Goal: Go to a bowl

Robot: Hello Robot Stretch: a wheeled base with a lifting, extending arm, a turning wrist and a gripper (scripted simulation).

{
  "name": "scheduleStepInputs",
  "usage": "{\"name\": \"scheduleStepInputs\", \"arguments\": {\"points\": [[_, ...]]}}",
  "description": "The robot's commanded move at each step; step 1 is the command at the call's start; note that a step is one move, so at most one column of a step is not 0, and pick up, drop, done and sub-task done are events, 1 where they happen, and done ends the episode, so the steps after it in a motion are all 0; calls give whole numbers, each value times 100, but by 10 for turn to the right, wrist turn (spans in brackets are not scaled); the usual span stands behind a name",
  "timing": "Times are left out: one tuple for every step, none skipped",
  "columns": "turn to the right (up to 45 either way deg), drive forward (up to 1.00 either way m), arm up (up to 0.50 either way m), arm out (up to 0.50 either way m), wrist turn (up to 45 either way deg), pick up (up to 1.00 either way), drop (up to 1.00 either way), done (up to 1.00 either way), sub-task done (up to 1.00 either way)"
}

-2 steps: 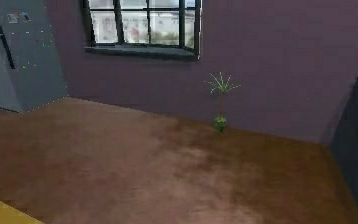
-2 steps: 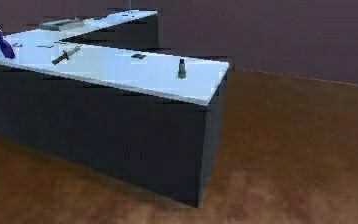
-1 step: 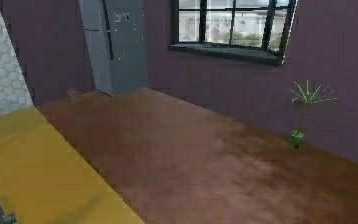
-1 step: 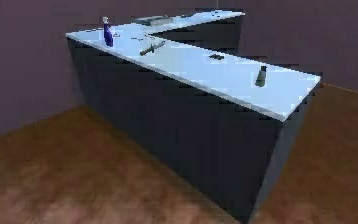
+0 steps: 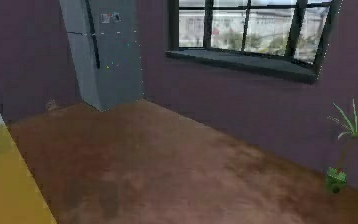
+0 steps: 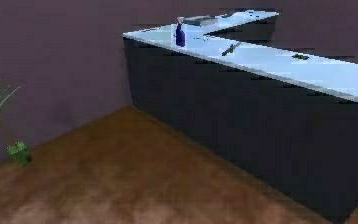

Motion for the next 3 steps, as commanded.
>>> {"name": "scheduleStepInputs", "arguments": {"points": [[-420,0,0,0,0,0,0,0,0],[0,20,0,0,0,0,0,0,0],[-30,0,0,0,0,0,0,0,0]]}}
